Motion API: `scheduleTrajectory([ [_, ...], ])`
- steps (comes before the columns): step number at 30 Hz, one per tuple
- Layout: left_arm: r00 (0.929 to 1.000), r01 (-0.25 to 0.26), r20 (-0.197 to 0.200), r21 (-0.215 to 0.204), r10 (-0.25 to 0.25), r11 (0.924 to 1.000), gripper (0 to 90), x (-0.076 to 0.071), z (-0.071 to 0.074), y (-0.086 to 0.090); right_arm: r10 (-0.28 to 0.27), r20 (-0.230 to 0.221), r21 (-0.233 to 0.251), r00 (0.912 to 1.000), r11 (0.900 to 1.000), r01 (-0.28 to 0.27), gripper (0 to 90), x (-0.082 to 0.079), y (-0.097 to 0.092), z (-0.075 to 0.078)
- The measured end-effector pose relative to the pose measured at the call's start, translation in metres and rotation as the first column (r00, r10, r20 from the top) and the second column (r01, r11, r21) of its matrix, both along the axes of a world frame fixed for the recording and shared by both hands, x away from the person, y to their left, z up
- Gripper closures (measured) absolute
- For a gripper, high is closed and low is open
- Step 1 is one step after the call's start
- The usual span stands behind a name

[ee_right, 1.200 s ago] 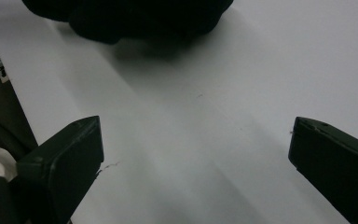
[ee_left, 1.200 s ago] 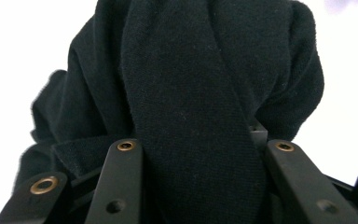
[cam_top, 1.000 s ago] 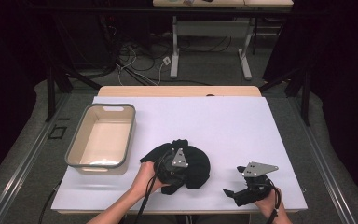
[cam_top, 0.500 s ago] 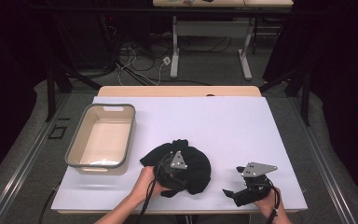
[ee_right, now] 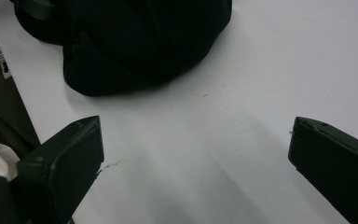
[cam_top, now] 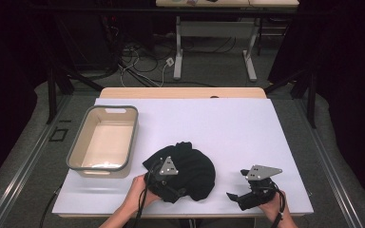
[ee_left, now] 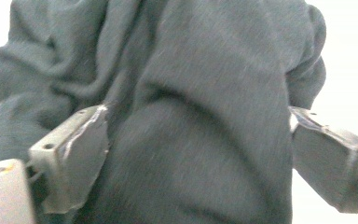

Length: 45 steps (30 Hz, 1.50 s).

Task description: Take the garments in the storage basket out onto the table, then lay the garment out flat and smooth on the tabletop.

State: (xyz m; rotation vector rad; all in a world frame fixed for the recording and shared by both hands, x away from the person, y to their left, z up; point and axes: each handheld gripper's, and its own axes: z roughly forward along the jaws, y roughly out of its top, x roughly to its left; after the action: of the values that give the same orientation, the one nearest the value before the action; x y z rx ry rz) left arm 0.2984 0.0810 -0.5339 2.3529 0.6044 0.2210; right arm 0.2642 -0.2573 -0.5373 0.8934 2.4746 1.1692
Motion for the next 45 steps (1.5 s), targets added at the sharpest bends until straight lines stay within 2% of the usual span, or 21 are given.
scheduleTrajectory([
  [5,0.9989,-0.046,-0.012,0.001,0.046,0.999,1.8,-0.003,-0.004,0.012,0.006,0.01,0.0,0.9999,1.0,-0.006,2.9,0.001,0.001,-0.001],
  [9,0.9979,-0.061,-0.023,0.008,0.061,0.9981,3.3,-0.005,-0.008,0.016,-0.001,0.005,-0.001,1.0,1.0,0.001,2.9,0.001,0.001,-0.001],
  [13,0.9977,-0.054,-0.041,0.018,0.054,0.9984,8.8,-0.005,-0.013,0.015,-0.002,0.004,-0.002,1.0,1.0,0.002,2.9,0.001,0.001,-0.001],
  [15,0.9974,-0.039,-0.059,0.018,0.04,0.9991,16.4,-0.005,-0.015,0.013,-0.002,0.002,-0.001,1.0,1.0,0.002,3.0,0.001,0.002,-0.001],
  [19,0.9965,-0.014,-0.082,0.004,0.014,0.9999,22.7,-0.005,-0.019,0.011,0.002,0.006,-0.001,1.0,1.0,-0.002,3.0,0.002,0.002,-0.001],
  [21,0.9973,0.001,-0.074,0.004,-0.001,1.0,28.6,-0.006,-0.019,0.01,0.003,0.008,-0.007,1.0,1.0,-0.003,3.0,0.002,0.002,0.0],
  [23,0.9971,0.018,-0.074,-0.015,-0.019,0.9997,40.0,-0.007,-0.019,0.01,0.002,0.005,-0.007,1.0,1.0,-0.002,3.0,0.002,0.003,-0.001],
  [24,0.9965,0.025,-0.079,-0.022,-0.027,0.9994,40.0,-0.007,-0.019,0.01,0.002,0.005,-0.007,1.0,1.0,-0.002,3.0,0.002,0.003,-0.001],
  [28,0.9925,0.056,-0.106,-0.058,-0.062,0.9968,58.7,-0.008,-0.019,0.008,0.004,0.008,-0.005,1.0,1.0,-0.004,3.0,0.002,0.004,0.0],
  [32,0.9912,0.058,-0.114,-0.084,-0.067,0.9948,67.9,-0.009,-0.02,0.006,0.005,0.009,0.002,1.0,1.0,-0.005,3.5,0.003,0.009,0.0],
  [39,0.9937,0.054,-0.092,-0.108,-0.064,0.9927,69.6,-0.012,-0.02,-0.001,0.04,0.002,-0.01,0.9992,0.9991,-0.04,4.3,0.004,0.023,0.004],
  [43,0.9942,0.063,-0.08,-0.108,-0.072,0.9921,68.2,-0.015,-0.02,-0.007,0.034,0.008,0.01,0.9994,0.9994,-0.034,6.5,0.004,0.029,0.007],
  [45,0.9949,0.064,-0.072,-0.105,-0.071,0.9924,65.7,-0.016,-0.021,-0.01,0.022,0.036,0.032,0.9991,0.9992,-0.023,8.9,0.005,0.034,0.009],
])
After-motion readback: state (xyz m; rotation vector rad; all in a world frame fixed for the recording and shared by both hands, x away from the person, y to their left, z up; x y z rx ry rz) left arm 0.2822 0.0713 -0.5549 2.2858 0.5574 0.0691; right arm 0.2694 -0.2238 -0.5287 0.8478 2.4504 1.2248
